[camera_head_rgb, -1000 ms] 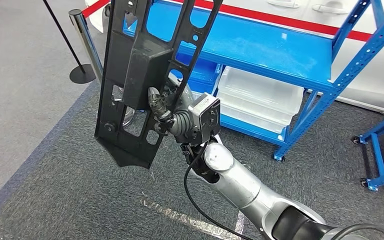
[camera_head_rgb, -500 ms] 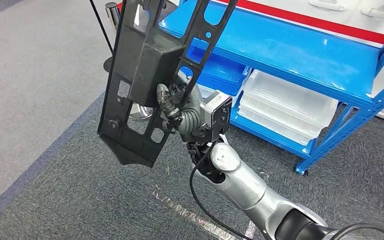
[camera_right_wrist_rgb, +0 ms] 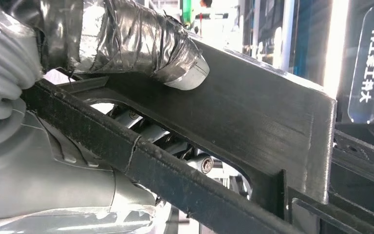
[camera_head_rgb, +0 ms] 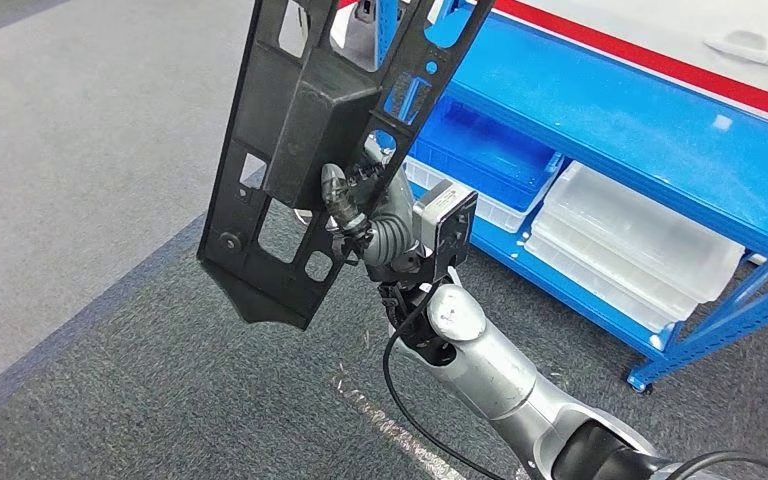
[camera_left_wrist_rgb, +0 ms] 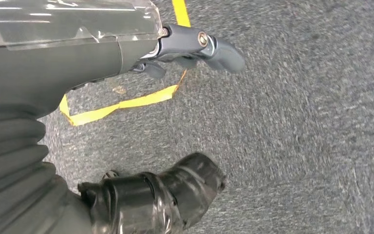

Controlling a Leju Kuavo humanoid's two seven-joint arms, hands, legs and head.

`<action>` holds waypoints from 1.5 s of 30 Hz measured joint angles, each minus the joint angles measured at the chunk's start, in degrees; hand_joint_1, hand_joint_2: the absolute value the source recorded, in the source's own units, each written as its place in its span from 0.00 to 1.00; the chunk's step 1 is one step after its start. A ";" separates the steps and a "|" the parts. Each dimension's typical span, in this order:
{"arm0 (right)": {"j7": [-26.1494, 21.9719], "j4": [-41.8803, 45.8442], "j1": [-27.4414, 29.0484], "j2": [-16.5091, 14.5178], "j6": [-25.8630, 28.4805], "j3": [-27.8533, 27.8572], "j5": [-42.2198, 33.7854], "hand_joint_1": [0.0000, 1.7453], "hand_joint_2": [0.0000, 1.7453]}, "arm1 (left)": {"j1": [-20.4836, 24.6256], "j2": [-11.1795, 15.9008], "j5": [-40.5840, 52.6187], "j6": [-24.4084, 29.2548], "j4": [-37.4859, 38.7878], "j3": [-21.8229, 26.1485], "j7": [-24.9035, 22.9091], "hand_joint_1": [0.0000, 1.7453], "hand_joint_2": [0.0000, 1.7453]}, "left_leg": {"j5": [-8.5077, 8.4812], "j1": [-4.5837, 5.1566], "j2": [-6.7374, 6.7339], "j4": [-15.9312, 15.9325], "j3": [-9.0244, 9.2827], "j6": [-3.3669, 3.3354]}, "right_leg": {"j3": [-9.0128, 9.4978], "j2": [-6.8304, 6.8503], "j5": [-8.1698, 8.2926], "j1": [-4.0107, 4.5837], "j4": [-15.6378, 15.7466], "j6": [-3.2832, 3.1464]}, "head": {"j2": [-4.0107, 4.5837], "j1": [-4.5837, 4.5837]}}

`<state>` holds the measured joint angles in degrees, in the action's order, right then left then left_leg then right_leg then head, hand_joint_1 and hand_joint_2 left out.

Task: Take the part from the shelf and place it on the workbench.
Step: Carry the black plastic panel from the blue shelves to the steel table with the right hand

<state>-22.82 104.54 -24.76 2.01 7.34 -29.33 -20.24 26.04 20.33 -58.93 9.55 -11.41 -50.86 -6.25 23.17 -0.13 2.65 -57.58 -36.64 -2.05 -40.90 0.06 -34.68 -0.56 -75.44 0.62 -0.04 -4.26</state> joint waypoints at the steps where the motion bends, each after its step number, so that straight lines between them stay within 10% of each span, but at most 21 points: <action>1: 0.00 0.00 0.00 0.00 0.00 0.00 0.00 1.00 1.00 | 0.00 0.00 0.00 0.00 0.00 0.00 0.00 0.00 1.00 | 0.00 0.00 0.00 0.00 0.00 0.00 | 0.00 0.00 0.00 0.00 0.00 0.00 | 0.00 0.00; 4: 0.00 0.00 -0.02 0.07 -0.09 0.03 -0.01 1.00 1.00 | -0.02 -0.02 -0.01 -0.01 0.00 -0.01 0.02 0.00 1.00 | 0.03 -0.08 0.51 -0.15 -0.02 0.04 | 0.75 -0.04 1.13 -0.08 1.57 0.06 | 0.00 0.01; 7: 0.03 -0.09 -0.20 0.24 -0.70 0.18 -0.30 1.00 1.00 | 0.45 0.03 0.40 0.59 0.00 -0.02 -0.68 0.00 1.00 | 0.34 -0.52 3.52 -2.26 -2.07 1.82 | 5.58 -2.95 5.95 -1.16 12.11 -0.23 | 0.00 0.12; 9: 0.03 -0.15 -0.36 0.24 -1.01 0.22 -0.83 1.00 1.00 | 1.21 -0.07 0.69 1.50 0.00 -0.02 -1.29 0.00 1.00 | 1.96 -0.62 1.45 -6.39 -4.90 3.18 | 6.61 -1.91 6.62 -1.28 14.38 -1.10 | 0.00 0.49; 11: 0.00 -0.19 -0.44 0.22 -1.24 0.22 -1.31 1.00 1.00 | 1.69 -0.38 0.73 2.06 0.00 -0.02 -1.30 0.00 1.00 | 5.14 -0.63 -1.87 -13.76 -8.28 3.57 | 6.77 -0.27 6.48 -0.90 14.40 -1.51 | 0.00 0.79; 13: 0.00 -0.33 -0.43 0.22 -1.48 0.22 -1.72 1.00 1.00 | 1.80 -0.85 0.88 2.33 0.00 -0.02 -1.34 0.00 1.00 | 6.19 -0.73 -2.49 -18.25 -10.44 3.58 | 6.95 1.39 6.23 -0.58 14.39 -1.75 | 0.00 0.79; 19: -0.05 -0.64 -0.59 0.22 -1.69 0.23 -2.42 1.00 1.00 | 2.81 -1.22 1.32 2.80 0.00 -0.03 -1.38 0.00 1.00 | 0.16 1.42 -6.84 -2.66 -2.02 1.08 | 8.15 5.52 5.27 0.37 14.89 -1.58 | 0.00 0.78; 22: 0.00 -0.85 -0.60 0.22 -1.76 0.24 -2.84 1.00 1.00 | 3.15 -1.31 1.73 3.27 0.00 -0.08 -1.67 0.00 1.00 | -0.05 1.49 -5.26 -1.09 -1.34 0.46 | 8.69 6.52 4.82 0.55 15.36 -1.09 | 0.00 0.75; 26: 0.20 -0.98 -0.56 0.34 -1.76 0.27 -3.55 1.00 1.00 | 3.85 -1.81 2.45 3.50 0.01 -0.72 -2.91 0.00 1.00 | -0.60 0.60 -2.52 0.32 -0.46 -0.24 | 4.00 0.56 0.33 0.28 5.66 -0.81 | 0.00 0.63; 28: 0.40 -1.15 -0.17 0.50 -1.74 0.31 -4.02 1.00 1.00 | 4.12 -2.28 2.72 3.44 0.00 -0.97 -3.69 0.00 1.00 | -0.53 0.46 -0.77 0.11 -0.48 -0.27 | 0.51 -0.05 -0.48 0.13 0.24 -0.49 | 0.00 0.61; 33: 0.49 -1.40 -0.06 0.73 -1.85 0.38 -4.64 1.00 1.00 | 4.63 -2.71 3.22 3.38 0.01 -1.09 -4.81 0.00 1.00 | 0.79 -0.52 3.39 -2.93 -1.59 1.43 | 4.08 -3.59 6.75 -1.40 11.32 1.01 | 0.01 0.57; 36: 0.49 -1.54 -0.02 0.84 -2.09 0.41 -5.17 1.00 1.00 | 4.93 -2.64 3.40 3.28 0.01 -1.25 -5.19 0.00 1.00 | 0.58 -0.77 5.31 -3.66 -2.98 2.09 | 4.31 -4.00 6.62 -1.39 12.05 0.01 | 0.00 0.56; 38: 0.50 -1.58 -0.13 0.84 -2.33 0.42 -5.45 1.00 1.00 | 4.75 -2.46 3.44 3.22 0.02 -1.38 -5.39 0.00 1.00 | 0.85 -0.74 4.03 -4.30 -3.63 2.37 | 4.38 -2.72 6.79 -1.32 12.15 -0.77 | 0.00 0.66; 41: 0.51 -1.57 -0.24 0.82 -2.57 0.43 -5.52 1.00 1.00 | 5.03 -2.44 3.48 2.84 0.03 -1.60 -5.54 0.00 1.00 | 4.62 -0.52 -1.32 -12.44 -7.52 2.83 | 4.64 -0.65 6.80 -0.90 12.39 -1.42 | 0.00 0.92; 43: 0.69 -1.57 -0.22 0.83 -2.19 0.44 -4.51 1.00 1.00 | 5.07 -2.67 3.49 2.57 0.02 -1.70 -5.61 0.00 1.00 | 6.56 -0.52 -2.32 -18.25 -10.34 2.65 | 4.70 0.94 6.65 -0.41 12.42 -1.68 | 0.00 0.93; 45: 1.02 -1.57 -0.23 0.84 -1.55 0.44 -2.98 1.00 1.00 | 5.03 -2.81 3.57 2.50 0.02 -1.77 -5.75 0.00 1.00 | 5.02 -0.16 -2.49 -16.86 -9.49 1.82 | 4.80 2.46 6.48 -0.01 12.44 -1.94 | 0.00 0.92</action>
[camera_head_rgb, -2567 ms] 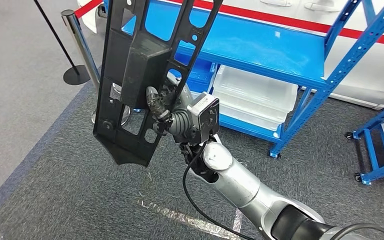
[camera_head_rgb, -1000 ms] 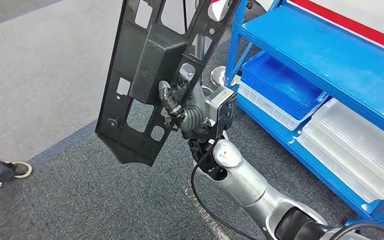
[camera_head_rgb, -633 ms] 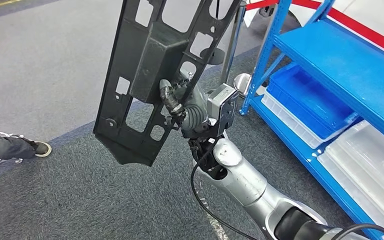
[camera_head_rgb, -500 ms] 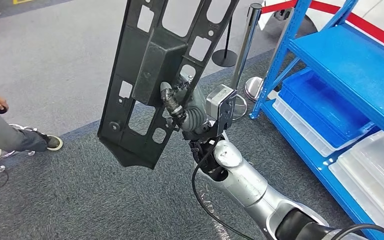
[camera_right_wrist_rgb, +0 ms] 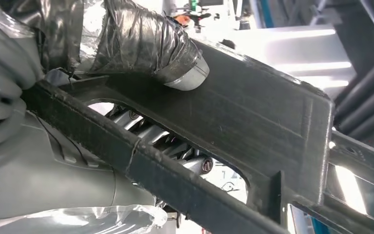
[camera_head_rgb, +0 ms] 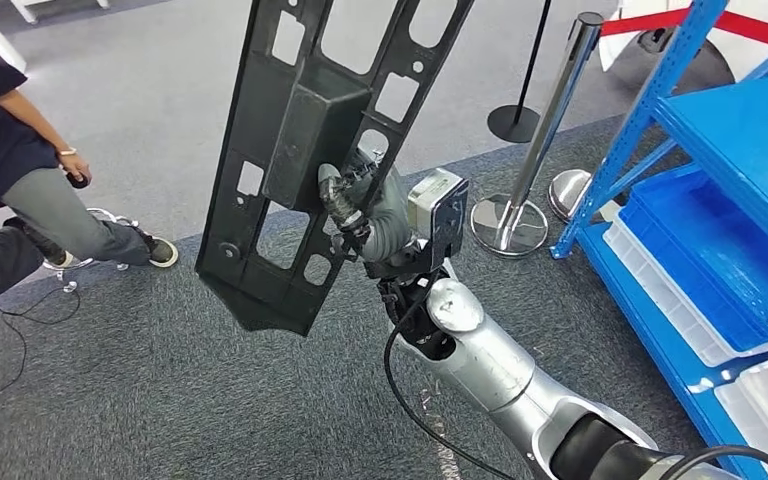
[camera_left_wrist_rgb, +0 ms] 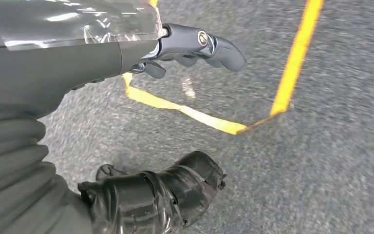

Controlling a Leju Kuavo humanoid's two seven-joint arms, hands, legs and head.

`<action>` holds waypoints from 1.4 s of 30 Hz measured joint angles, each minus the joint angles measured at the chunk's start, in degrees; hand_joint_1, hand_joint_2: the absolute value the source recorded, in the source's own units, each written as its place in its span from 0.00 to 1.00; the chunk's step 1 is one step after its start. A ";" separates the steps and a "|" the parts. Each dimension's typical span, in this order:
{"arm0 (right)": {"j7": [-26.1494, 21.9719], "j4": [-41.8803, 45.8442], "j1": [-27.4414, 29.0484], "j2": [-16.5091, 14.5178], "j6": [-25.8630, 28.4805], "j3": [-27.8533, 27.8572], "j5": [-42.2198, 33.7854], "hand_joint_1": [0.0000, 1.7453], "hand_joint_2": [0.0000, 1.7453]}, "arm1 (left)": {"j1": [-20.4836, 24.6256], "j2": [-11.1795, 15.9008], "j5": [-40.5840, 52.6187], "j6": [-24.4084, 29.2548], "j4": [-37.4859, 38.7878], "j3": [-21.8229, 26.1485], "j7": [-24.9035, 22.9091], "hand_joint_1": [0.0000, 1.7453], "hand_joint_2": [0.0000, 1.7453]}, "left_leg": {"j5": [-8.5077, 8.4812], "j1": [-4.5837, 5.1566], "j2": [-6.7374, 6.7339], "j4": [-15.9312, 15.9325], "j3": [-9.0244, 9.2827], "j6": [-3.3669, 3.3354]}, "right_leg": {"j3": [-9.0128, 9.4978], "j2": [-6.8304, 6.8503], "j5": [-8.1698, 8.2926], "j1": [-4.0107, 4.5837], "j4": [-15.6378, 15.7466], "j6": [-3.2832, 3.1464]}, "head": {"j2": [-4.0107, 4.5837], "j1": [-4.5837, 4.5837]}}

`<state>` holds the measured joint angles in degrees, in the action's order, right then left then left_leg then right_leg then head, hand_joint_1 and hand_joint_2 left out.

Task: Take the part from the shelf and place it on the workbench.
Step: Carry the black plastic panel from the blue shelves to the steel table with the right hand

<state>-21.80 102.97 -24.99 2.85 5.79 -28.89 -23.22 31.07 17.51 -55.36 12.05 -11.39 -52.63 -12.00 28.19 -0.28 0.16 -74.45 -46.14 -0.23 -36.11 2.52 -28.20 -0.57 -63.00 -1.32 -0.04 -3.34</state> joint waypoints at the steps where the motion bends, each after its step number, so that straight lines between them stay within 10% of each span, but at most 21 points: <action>1: 0.12 0.00 -0.06 0.01 0.19 0.00 0.52 1.00 1.00 | 0.03 0.03 0.05 -0.01 0.00 -0.03 -0.12 0.00 1.00 | -1.75 0.51 -0.48 3.65 2.06 -0.68 | 0.14 0.73 -0.09 0.13 0.08 -0.11 | 0.00 0.00; 4: 0.19 -0.01 -0.22 0.04 0.36 0.00 0.89 1.00 1.00 | 0.63 0.27 0.28 -0.09 0.00 -0.07 -0.44 0.00 1.00 | -4.19 2.68 -4.18 13.51 7.49 -2.69 | 0.82 2.79 -0.10 0.37 1.05 -0.08 | 0.00 -0.01; 7: 0.25 -0.13 -0.27 0.07 0.55 0.00 0.62 1.00 1.00 | 1.16 0.70 0.49 -0.15 0.02 -0.11 -0.76 0.00 1.00 | -4.82 3.05 -3.08 16.25 8.85 -3.39 | 1.69 4.45 -0.01 0.44 2.33 0.33 | 0.00 -0.04; 12: 0.11 -0.48 -0.66 0.14 0.33 0.00 -0.06 1.00 1.00 | 1.69 0.52 0.56 -0.40 0.04 -0.25 -1.29 0.00 1.00 | -6.12 1.94 0.33 19.32 11.09 -3.69 | -2.92 -2.32 -4.46 0.02 -7.63 1.07 | 0.02 -0.08; 14: 0.11 -0.75 -0.53 0.19 0.20 0.00 -0.34 1.00 1.00 | 1.55 0.09 0.56 -0.58 0.03 -0.26 -1.49 0.00 1.00 | -5.80 1.57 2.09 18.78 10.93 -3.34 | -5.62 -2.59 -4.61 -0.20 -11.44 1.75 | 0.01 -0.10; 18: 0.10 -1.04 -0.65 0.20 -0.10 0.00 -0.45 1.00 1.00 | 1.52 -0.05 0.59 -0.69 0.05 -0.27 -1.64 0.00 1.00 | -3.86 0.11 5.55 15.10 9.50 -1.20 | -2.06 -5.57 1.13 -1.60 -2.02 3.59 | 0.01 -0.12; 20: 0.13 -1.17 -0.69 0.24 -0.22 0.00 -0.50 1.00 1.00 | 1.65 0.09 0.63 -0.85 0.06 -0.29 -1.74 0.00 1.00 | -3.29 -0.20 7.04 13.38 7.97 -0.40 | -1.45 -7.34 0.72 -1.78 -0.70 3.10 | 0.01 -0.17; 22: 0.17 -1.33 -0.74 0.27 -0.25 0.00 -0.55 1.00 1.00 | 1.34 0.34 0.64 -0.96 0.09 -0.31 -1.84 0.00 1.00 | -3.46 -0.42 8.09 13.10 7.08 -0.09 | -1.60 -6.19 0.71 -1.62 -0.84 1.87 | 0.01 -0.20; 26: 0.12 -1.42 -1.00 0.22 -0.27 0.00 -0.58 1.00 1.00 | 1.44 0.52 0.68 -1.01 0.15 -0.72 -1.87 0.00 1.00 | -0.72 -0.19 1.97 6.36 3.32 0.47 | -1.08 -3.51 0.80 -1.14 -0.25 0.74 | 0.01 0.36; 29: 0.13 -1.45 -1.01 0.26 -0.37 0.00 -0.58 1.00 1.00 | 1.36 0.20 0.66 -1.14 0.15 -0.92 -1.89 0.00 1.00 | 1.44 -0.18 0.19 -1.86 -1.32 0.11 | -0.70 -1.11 0.43 -0.35 -0.09 0.28 | 0.02 0.44; 31: 0.17 -1.48 -1.02 0.28 -0.47 0.00 -0.58 1.00 1.00 | 1.13 0.08 0.63 -1.16 0.15 -0.97 -1.91 0.00 1.00 | -1.35 0.28 -0.08 1.60 0.19 -0.71 | -0.25 0.36 0.04 -0.04 -0.04 0.03 | 0.02 0.43; 35: 0.19 -1.51 -0.99 0.31 -0.64 0.00 -0.58 1.00 1.00 | 1.81 0.44 0.63 -1.14 0.15 -0.98 -1.91 0.00 1.00 | -5.27 3.05 -4.95 14.17 6.76 -2.55 | 1.29 3.10 -0.34 0.18 1.29 0.18 | 0.02 0.44; 38: 0.20 -1.59 -0.97 0.36 -0.78 0.00 -0.58 1.00 1.00 | 2.10 0.85 0.62 -1.13 0.16 -0.98 -1.91 0.00 1.00 | -5.65 3.46 -3.40 16.62 8.30 -3.03 | 2.19 4.52 -0.55 0.16 2.21 0.70 | 0.02 0.42; 42: 0.15 -1.75 -0.98 0.48 -0.91 0.00 -0.58 1.00 1.00 | 2.26 0.85 0.58 -1.14 0.22 -0.99 -1.95 0.00 1.00 | -6.34 2.27 -0.58 18.85 10.39 -3.68 | -2.26 -1.66 -4.01 0.05 -6.59 1.24 | 0.02 0.49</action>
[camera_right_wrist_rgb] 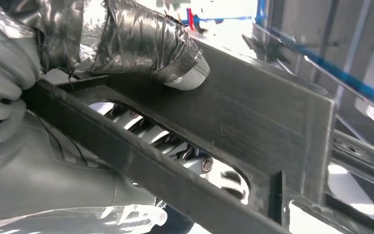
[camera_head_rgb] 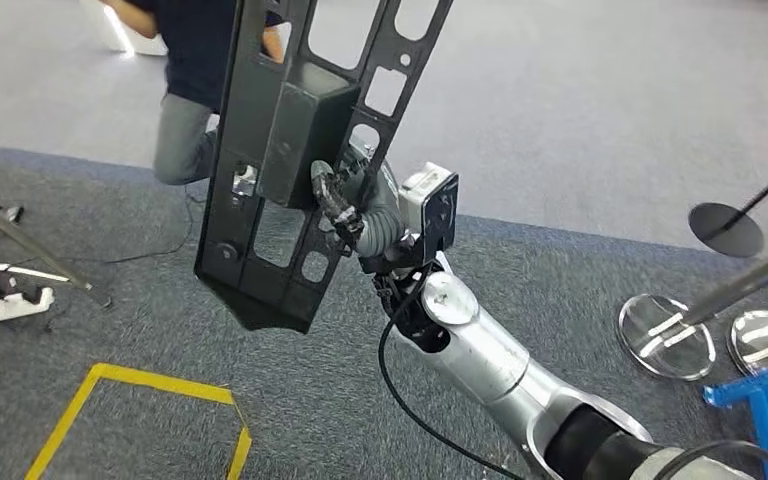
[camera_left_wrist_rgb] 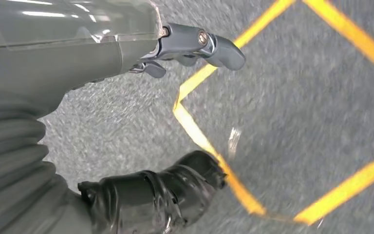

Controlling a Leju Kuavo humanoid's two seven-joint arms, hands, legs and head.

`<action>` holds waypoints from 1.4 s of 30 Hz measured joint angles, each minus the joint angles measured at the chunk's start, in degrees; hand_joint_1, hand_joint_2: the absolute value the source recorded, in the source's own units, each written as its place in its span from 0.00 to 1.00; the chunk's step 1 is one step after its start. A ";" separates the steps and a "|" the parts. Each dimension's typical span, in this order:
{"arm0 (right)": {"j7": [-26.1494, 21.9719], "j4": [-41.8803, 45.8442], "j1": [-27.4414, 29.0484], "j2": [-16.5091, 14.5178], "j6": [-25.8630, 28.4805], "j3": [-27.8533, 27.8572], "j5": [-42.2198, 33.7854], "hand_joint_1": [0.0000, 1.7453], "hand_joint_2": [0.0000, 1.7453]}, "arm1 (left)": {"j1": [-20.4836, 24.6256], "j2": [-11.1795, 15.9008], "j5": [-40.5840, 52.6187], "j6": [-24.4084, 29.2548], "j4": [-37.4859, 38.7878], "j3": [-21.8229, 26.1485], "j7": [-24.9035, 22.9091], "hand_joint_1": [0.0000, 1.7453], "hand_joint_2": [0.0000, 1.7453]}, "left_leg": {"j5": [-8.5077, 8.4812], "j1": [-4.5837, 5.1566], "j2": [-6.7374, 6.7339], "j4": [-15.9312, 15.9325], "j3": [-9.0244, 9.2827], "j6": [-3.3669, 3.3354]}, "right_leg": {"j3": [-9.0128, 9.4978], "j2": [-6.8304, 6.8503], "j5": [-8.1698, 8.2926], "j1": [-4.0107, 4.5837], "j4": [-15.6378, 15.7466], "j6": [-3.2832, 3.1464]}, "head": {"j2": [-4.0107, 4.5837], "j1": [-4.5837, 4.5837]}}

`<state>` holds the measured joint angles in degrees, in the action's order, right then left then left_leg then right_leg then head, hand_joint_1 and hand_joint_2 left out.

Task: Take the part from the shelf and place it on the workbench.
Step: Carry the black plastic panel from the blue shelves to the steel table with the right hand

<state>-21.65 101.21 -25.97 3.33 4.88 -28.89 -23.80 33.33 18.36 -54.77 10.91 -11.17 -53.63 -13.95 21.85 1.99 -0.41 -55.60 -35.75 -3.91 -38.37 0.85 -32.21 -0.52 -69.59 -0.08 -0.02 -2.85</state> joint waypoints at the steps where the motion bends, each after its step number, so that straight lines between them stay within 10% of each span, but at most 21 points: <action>1: 0.02 -0.05 0.07 0.07 -0.02 0.00 0.00 1.00 1.00 | -0.01 -0.16 -0.02 -0.04 -0.01 -0.01 -0.02 0.00 1.00 | 0.12 -0.13 0.83 -0.12 0.04 -0.10 | -2.21 -0.67 -0.96 -0.05 -3.41 0.18 | 0.00 -0.03; 3: 0.08 -0.20 0.26 0.19 -0.05 0.00 -0.01 1.00 1.00 | -0.36 -0.63 -0.07 -0.11 -0.01 -0.01 -0.07 0.00 1.00 | 0.60 -0.54 2.71 -0.71 0.01 0.16 | -4.54 -0.94 -0.14 -0.31 -5.53 0.76 | 0.00 -0.03; 6: 0.16 -0.40 0.17 0.33 -0.29 0.00 -0.28 1.00 1.00 | -0.61 -0.78 -0.12 -0.14 0.00 -0.01 -0.10 0.00 1.00 | 2.22 -1.61 5.57 -3.34 -0.72 1.68 | -1.45 -3.01 5.37 -1.27 3.09 2.17 | 0.01 -0.08; 9: 0.22 -0.63 0.12 0.38 -0.66 0.00 -0.73 1.00 1.00 | -0.56 -0.52 -0.24 -0.15 0.02 -0.01 -0.13 0.00 1.00 | 3.36 -1.93 7.68 -5.93 -2.62 2.71 | -0.28 -5.19 5.73 -1.60 5.73 1.47 | -0.01 -0.07; 11: 0.28 -0.75 0.12 0.39 -0.93 0.00 -0.89 1.00 1.00 | -0.89 -0.39 -0.34 -0.15 0.04 -0.01 -0.14 0.00 1.00 | 3.34 -2.06 8.18 -6.20 -3.25 2.78 | -0.36 -3.74 5.69 -1.56 5.73 0.40 | -0.01 0.04; 15: 0.24 -0.91 -0.12 0.33 -1.15 0.00 -0.92 1.00 1.00 | -0.93 -0.17 -0.49 -0.15 0.07 -0.02 -0.22 0.00 1.00 | 5.88 -2.02 2.56 -12.05 -6.25 3.43 | 0.46 -1.57 5.54 -1.24 6.37 -0.58 | 0.00 0.59; 19: 0.23 -1.14 -0.16 0.34 -1.27 0.00 -0.87 1.00 1.00 | -1.14 -0.71 -0.50 -0.29 0.07 -0.06 -0.26 0.00 1.00 | 7.59 -2.23 0.85 -20.06 -11.25 3.33 | 1.07 1.12 4.98 -0.57 6.65 -1.05 | 0.00 0.62; 23: 0.23 -1.28 -0.22 0.34 -1.35 0.00 -0.87 1.00 1.00 | -1.08 -0.81 -0.50 -0.34 0.07 -0.08 -0.28 0.00 1.00 | 1.17 -0.89 -2.91 -8.07 -5.45 2.07 | 2.68 3.97 4.06 -0.02 7.37 -1.11 | 0.00 0.62; 25: 0.23 -1.34 -0.30 0.34 -1.43 0.00 -0.86 1.00 1.00 | -0.71 -0.79 -0.49 -0.39 0.07 -0.08 -0.28 0.00 1.00 | 1.21 0.19 -4.57 -4.74 -3.56 1.53 | 3.53 5.32 3.88 0.18 8.22 -0.79 | 0.00 0.61; 27: 0.25 -1.42 -0.36 0.35 -1.55 0.00 -0.86 1.00 1.00 | -0.50 -0.54 -0.48 -0.45 0.07 -0.08 -0.31 0.00 1.00 | 1.38 0.21 -3.31 -3.26 -2.64 1.19 | 4.14 6.48 3.51 0.22 8.71 -0.15 | -0.01 0.59; 29: 0.27 -1.51 -0.40 0.37 -1.67 0.00 -0.85 1.00 1.00 | -0.38 -0.28 -0.48 -0.52 0.08 -0.09 -0.35 0.00 1.00 | 1.20 -0.22 -1.78 -2.02 -1.44 0.89 | 3.94 4.44 2.61 0.12 7.24 0.40 | 0.00 0.55; 31: 0.26 -1.61 -0.37 0.43 -1.76 0.00 -0.85 1.00 1.00 | -0.09 -0.28 -0.47 -0.66 0.09 -0.11 -0.37 0.00 1.00 | 1.22 -0.51 -0.36 -1.46 -0.61 0.20 | 1.02 0.73 0.62 -0.01 1.55 0.56 | 0.01 0.51; 34: 0.28 -1.90 0.05 0.50 -1.84 0.00 -0.85 1.00 1.00 | -0.24 -0.64 -0.41 -0.93 0.09 -0.20 -0.37 0.00 1.00 | 1.77 -0.67 2.39 -1.82 -0.25 -0.06 | -4.75 -0.74 -0.26 -0.16 -5.99 1.02 | 0.00 0.49; 38: 0.29 -2.15 0.06 0.52 -1.96 0.00 -0.85 1.00 1.00 | -0.35 -0.86 -0.08 -0.97 0.09 -0.23 -0.43 0.00 1.00 | 3.83 -1.50 6.29 -4.67 -0.64 1.31 | -1.92 -3.85 6.84 -1.22 4.25 2.11 | 0.00 0.49; 40: 0.30 -2.26 0.08 0.54 -2.07 0.00 -0.83 1.00 1.00 | -0.27 -0.78 0.03 -0.96 0.09 -0.23 -0.54 0.00 1.00 | 4.47 -1.74 7.81 -5.76 -1.55 2.01 | -0.95 -5.79 6.69 -1.52 6.10 1.70 | -0.01 0.47; 42: 0.30 -2.36 0.03 0.55 -2.14 0.00 -0.81 1.00 1.00 | -0.54 -0.62 0.05 -0.94 0.10 -0.23 -0.67 0.00 1.00 | 4.41 -1.93 8.99 -5.71 -2.00 2.43 | -0.65 -4.80 6.48 -1.41 6.32 0.75 | -0.01 0.46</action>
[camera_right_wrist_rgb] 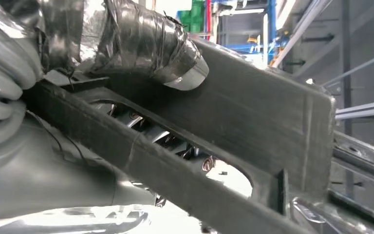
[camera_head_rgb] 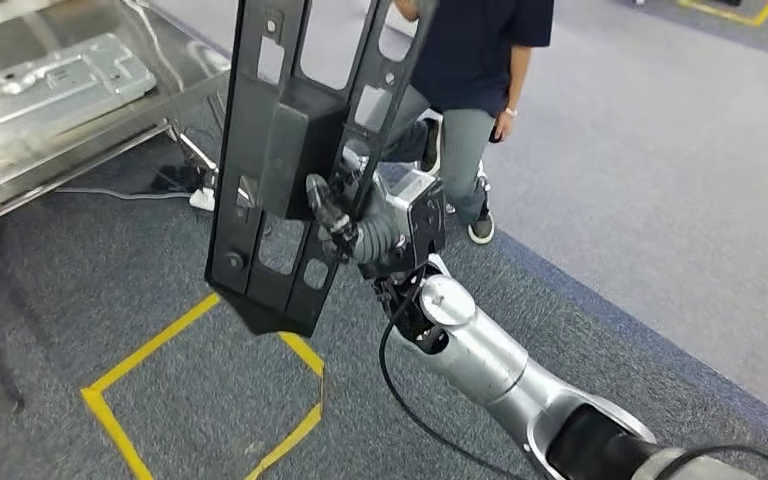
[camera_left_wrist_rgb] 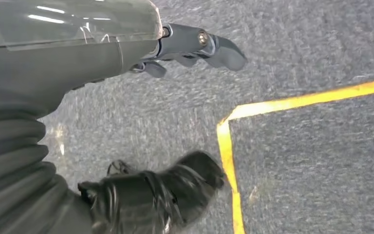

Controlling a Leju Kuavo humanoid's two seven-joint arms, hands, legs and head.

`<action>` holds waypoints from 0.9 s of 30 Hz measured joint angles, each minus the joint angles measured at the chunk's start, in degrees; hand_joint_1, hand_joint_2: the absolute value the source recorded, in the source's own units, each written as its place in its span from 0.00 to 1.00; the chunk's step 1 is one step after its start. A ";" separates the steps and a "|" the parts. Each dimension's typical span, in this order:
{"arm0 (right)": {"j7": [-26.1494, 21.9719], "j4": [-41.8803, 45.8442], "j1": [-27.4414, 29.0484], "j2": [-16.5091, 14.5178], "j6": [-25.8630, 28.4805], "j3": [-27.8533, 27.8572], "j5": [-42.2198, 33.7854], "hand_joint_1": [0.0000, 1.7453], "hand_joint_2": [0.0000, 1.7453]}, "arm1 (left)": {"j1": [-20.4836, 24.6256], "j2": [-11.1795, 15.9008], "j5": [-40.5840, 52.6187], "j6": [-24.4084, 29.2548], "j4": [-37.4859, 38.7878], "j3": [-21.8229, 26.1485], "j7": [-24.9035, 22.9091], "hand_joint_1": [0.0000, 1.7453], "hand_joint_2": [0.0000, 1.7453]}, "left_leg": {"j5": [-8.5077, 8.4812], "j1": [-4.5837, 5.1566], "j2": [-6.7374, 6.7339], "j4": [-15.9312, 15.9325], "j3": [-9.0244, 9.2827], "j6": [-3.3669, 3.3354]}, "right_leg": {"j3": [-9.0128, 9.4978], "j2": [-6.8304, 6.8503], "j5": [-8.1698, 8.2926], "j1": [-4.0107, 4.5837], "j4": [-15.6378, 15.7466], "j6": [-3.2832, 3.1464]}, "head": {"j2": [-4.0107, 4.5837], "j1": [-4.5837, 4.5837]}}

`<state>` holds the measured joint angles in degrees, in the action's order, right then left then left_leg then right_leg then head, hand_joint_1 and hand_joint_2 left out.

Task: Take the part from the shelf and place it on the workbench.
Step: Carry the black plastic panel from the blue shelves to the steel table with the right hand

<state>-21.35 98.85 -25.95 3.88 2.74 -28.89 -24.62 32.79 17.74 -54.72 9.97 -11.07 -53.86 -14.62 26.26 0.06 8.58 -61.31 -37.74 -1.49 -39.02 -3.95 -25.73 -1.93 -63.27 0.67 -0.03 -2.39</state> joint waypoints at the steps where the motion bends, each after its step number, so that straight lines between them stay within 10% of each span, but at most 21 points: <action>1: -0.02 -0.07 -0.07 -0.02 0.00 0.00 0.01 1.00 1.00 | -0.13 0.13 0.01 0.01 0.00 0.00 -0.04 0.00 1.00 | 0.10 0.06 -0.79 -0.23 -0.14 0.25 | 0.34 0.76 -0.08 -0.02 0.25 -0.41 | 0.01 0.05; 4: -0.07 -0.13 -0.34 -0.10 -0.09 0.00 0.01 1.00 1.00 | 0.12 0.29 -0.01 -0.01 -0.01 -0.02 -0.11 0.00 1.00 | 2.11 0.13 -6.47 -5.89 -3.18 1.25 | 1.76 3.00 -0.41 0.04 1.20 -1.21 | 0.01 0.31; 7: -0.08 -0.21 -0.32 -0.10 -0.15 0.00 0.07 1.00 1.00 | -0.09 0.00 -0.08 -0.12 -0.01 -0.02 -0.13 0.00 1.00 | 3.09 -0.34 -8.24 -13.36 -8.40 1.72 | 2.81 5.43 -1.15 0.25 1.54 -1.38 | 0.01 0.35; 11: -0.08 -0.32 -0.34 -0.10 -0.16 0.00 0.36 1.00 1.00 | -0.36 -0.14 -0.14 -0.09 -0.01 -0.02 -0.14 0.00 1.00 | -4.08 0.23 -10.96 -2.60 -4.49 0.92 | 4.60 8.34 -2.46 0.63 1.83 -1.23 | 0.01 0.37; 13: -0.08 -0.33 -0.40 -0.10 -0.14 0.00 0.59 1.00 1.00 | -0.10 -0.15 -0.17 -0.09 -0.01 -0.02 -0.14 0.00 1.00 | -4.62 1.22 -12.79 1.44 -2.51 0.27 | 5.26 9.60 -2.88 0.98 2.30 -0.86 | 0.01 0.35; 16: -0.07 -0.33 -0.48 -0.11 -0.12 0.00 1.00 1.00 1.00 | -0.07 0.04 -0.22 -0.10 -0.01 -0.02 -0.17 0.00 1.00 | -3.93 1.34 -11.23 2.46 -1.59 -0.41 | 6.36 10.96 -3.63 1.24 2.89 0.19 | 0.01 0.31; 18: -0.27 -0.31 -0.61 -0.13 -0.13 0.00 1.00 1.00 1.00 | 0.06 0.21 -0.22 -0.13 -0.01 -0.02 -0.18 0.00 1.00 | -3.79 0.81 -10.07 3.22 -0.51 -1.04 | 5.74 8.49 -4.97 1.22 0.53 0.61 | 0.01 0.26; 22: -0.93 -0.33 0.03 -0.12 -0.84 0.00 -0.87 1.00 1.00 | 0.40 -0.06 -0.40 -0.33 -0.01 -0.02 -0.16 0.00 1.00 | -3.07 0.76 -7.91 2.99 0.12 -2.15 | -2.78 4.18 -8.30 1.26 -12.23 0.40 | 0.01 0.15; 27: -1.07 -0.34 0.26 -0.12 -1.19 0.01 -1.74 1.00 1.00 | 0.25 -0.26 -0.56 -0.42 -0.01 -0.02 -0.15 0.00 1.00 | -1.01 0.84 -6.05 0.72 0.07 -1.38 | -0.69 3.70 0.45 1.36 -0.89 -0.05 | 0.01 0.17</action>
<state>-22.42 98.51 -25.69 3.76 1.55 -28.89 -26.36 33.04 17.47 -55.28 9.55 -11.08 -53.88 -14.77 25.25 0.90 2.52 -60.59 -37.67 -2.87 -39.71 -0.25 -25.28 -0.57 -64.16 0.62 -0.02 -2.22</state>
